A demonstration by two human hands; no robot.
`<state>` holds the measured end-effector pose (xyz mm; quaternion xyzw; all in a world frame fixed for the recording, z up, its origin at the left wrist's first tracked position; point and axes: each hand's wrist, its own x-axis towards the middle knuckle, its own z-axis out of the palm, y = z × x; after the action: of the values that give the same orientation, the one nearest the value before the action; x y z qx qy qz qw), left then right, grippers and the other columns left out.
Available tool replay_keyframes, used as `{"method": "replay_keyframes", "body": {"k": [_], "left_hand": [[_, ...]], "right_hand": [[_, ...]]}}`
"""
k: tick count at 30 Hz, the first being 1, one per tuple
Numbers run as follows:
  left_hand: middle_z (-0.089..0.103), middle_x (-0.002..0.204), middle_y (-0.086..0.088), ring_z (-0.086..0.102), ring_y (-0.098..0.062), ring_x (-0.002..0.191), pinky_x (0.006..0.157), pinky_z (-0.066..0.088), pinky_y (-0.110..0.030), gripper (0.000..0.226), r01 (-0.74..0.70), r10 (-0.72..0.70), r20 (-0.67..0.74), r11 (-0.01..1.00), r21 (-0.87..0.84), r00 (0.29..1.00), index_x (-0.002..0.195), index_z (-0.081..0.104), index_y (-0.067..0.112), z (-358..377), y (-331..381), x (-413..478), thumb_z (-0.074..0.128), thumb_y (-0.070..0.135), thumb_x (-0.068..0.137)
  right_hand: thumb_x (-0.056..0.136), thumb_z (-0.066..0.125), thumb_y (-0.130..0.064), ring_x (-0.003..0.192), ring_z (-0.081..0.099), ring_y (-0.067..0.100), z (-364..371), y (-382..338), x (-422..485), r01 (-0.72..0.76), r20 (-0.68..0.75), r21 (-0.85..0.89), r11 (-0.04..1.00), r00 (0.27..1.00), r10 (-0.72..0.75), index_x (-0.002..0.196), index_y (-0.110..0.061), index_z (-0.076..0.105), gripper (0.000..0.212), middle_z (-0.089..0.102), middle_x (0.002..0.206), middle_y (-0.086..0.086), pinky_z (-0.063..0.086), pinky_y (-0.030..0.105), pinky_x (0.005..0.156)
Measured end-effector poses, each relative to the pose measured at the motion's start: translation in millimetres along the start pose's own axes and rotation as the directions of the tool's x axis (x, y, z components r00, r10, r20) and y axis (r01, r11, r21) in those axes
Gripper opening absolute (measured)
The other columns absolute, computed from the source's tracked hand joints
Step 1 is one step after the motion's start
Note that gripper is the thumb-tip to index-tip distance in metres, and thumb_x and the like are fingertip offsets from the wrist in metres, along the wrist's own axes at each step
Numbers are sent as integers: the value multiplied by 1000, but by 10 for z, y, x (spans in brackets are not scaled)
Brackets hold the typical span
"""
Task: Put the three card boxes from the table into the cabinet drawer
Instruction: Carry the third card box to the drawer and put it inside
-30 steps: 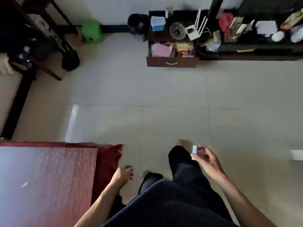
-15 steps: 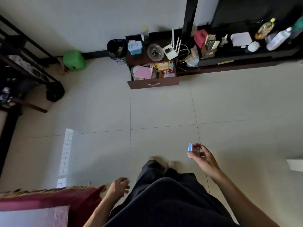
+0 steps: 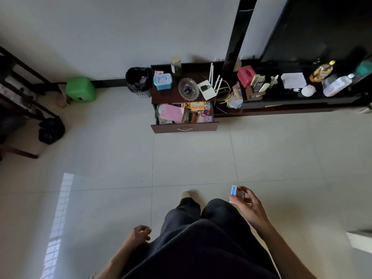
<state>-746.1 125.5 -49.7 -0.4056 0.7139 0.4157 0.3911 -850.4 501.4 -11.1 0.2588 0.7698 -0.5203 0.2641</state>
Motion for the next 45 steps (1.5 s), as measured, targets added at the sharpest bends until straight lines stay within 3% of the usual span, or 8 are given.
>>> {"method": "replay_keyframes", "body": {"k": [3, 8, 15, 25, 29, 35, 40, 45], "left_hand": [[57, 70, -13, 52, -22, 55, 34, 41, -17, 15, -36, 35, -11, 999, -32, 999, 106, 57, -2, -200, 708, 136, 50, 8, 99], [65, 79, -9, 58, -19, 61, 54, 39, -26, 19, -149, 148, -13, 985, -83, 989, 107, 63, 7, -370, 1767, 411, 54, 19, 96], [67, 84, -10, 59, -20, 66, 57, 41, -27, 21, -101, 99, -27, 991, -88, 995, 111, 63, 8, -391, 2665, 629, 53, 21, 97], [65, 89, -22, 60, -28, 70, 56, 45, -28, 23, 33, -42, -73, 992, -125, 996, 112, 62, -4, -671, 2948, 746, 51, 10, 98], [64, 75, -11, 60, -18, 65, 53, 45, -19, 17, 46, -52, -75, 996, -78, 996, 106, 64, -2, -821, 3084, 904, 52, 8, 97], [66, 79, -14, 60, -25, 66, 61, 43, -27, 15, 70, -73, -25, 991, -113, 997, 102, 63, 4, -1267, 3583, 1367, 52, 14, 97], [68, 85, -12, 62, -23, 68, 56, 43, -24, 21, 52, -50, 18, 997, -64, 999, 108, 65, 8, -1666, 4195, 1880, 52, 20, 96], [68, 82, -10, 61, -19, 65, 53, 43, -22, 20, -46, 47, 44, 999, -22, 998, 104, 65, 8, -1900, 4918, 2264, 53, 21, 95]], "right_hand": [[73, 82, -56, 94, 70, 2, 30, -234, 247, -2, -3, 11, 1000, 1000, 2, 119, -48, 61, 51, 71, 110, -16, 51, 20, 70], [64, 84, -58, 92, 73, 5, 32, -570, 790, -25, 14, 50, 998, 1000, 24, 110, -51, 64, 51, 75, 107, -13, 57, 31, 84], [70, 89, -45, 84, 74, 3, -277, -1243, 1716, -42, 49, 95, 995, 998, 37, 104, -48, 66, 41, 76, 100, -14, 55, 26, 74], [81, 80, -47, 100, 70, 11, -552, -2240, 2674, 12, 138, -18, 1000, 990, -10, 114, -37, 61, 40, 72, 113, -6, 50, 29, 74], [78, 83, -48, 99, 73, 12, -470, -2480, 2935, -7, 145, -20, 1000, 989, 10, 111, -39, 63, 40, 75, 110, -5, 51, 30, 77], [77, 85, -40, 95, 73, 13, -211, -2875, 3256, -47, 109, -18, 999, 993, 48, 109, -33, 65, 38, 75, 107, -4, 54, 29, 81], [75, 84, -48, 99, 71, 16, 37, -3280, 3560, -54, 74, -42, 998, 996, 57, 110, -33, 65, 43, 74, 111, -6, 57, 42, 94], [65, 79, -68, 103, 69, 12, 263, -3591, 3839, -82, 69, -76, 994, 994, 87, 113, -42, 62, 57, 71, 114, -10, 55, 37, 90]]}}
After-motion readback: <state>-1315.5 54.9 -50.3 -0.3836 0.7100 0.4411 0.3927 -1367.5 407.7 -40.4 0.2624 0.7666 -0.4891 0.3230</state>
